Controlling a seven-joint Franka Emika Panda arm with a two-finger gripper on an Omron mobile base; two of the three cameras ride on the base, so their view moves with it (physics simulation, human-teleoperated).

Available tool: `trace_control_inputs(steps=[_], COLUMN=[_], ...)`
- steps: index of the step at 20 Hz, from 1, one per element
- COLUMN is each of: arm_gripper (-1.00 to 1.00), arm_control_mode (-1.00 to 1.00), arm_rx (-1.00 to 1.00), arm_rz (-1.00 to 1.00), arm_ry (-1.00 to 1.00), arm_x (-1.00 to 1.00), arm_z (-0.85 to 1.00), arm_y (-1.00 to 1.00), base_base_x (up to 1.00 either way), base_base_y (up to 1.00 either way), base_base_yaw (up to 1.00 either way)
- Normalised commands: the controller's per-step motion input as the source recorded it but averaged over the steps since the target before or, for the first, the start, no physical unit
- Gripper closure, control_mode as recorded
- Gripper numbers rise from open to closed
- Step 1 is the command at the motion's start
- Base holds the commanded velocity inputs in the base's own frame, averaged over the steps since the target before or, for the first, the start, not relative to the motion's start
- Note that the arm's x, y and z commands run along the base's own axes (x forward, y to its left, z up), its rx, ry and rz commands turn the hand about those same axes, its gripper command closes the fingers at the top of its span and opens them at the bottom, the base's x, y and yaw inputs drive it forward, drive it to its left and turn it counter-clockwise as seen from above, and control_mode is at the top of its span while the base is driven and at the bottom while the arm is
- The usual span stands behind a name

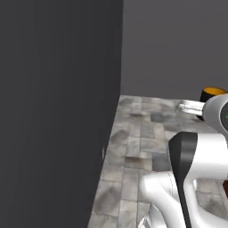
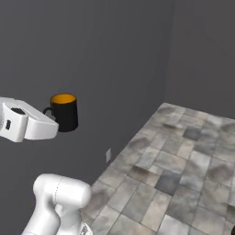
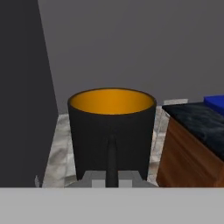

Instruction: There is a tray on the dining counter. Grab the cup, mug, and pitcher and place them on the tray. The pitcher may be placed next to the tray if it cannot fit the tray.

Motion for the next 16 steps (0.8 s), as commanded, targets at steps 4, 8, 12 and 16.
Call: trace_control_inputs(steps=[4,8,12,16], arm_gripper=[1.0,1.0,1.0,1.0], arm_control_mode=[1.0,1.0,1.0,1.0], arm_rx=[0.0,0.0,0.0,0.0], arm_rz=[0.0,0.0,0.0,0.0], arm_ry=[0.0,0.0,0.0,0.0], arm_x=[0.0,0.0,0.0,0.0], arm_z=[0.0,0.0,0.0,0.0], arm_y=[0.0,0.0,0.0,0.0], base_base_x=[1.0,1.0,1.0,1.0], base_base_y=[-0.03,-0.06,-0.05,0.0], base_base_yaw=[-0.24,-0.29,-0.35,-0.44])
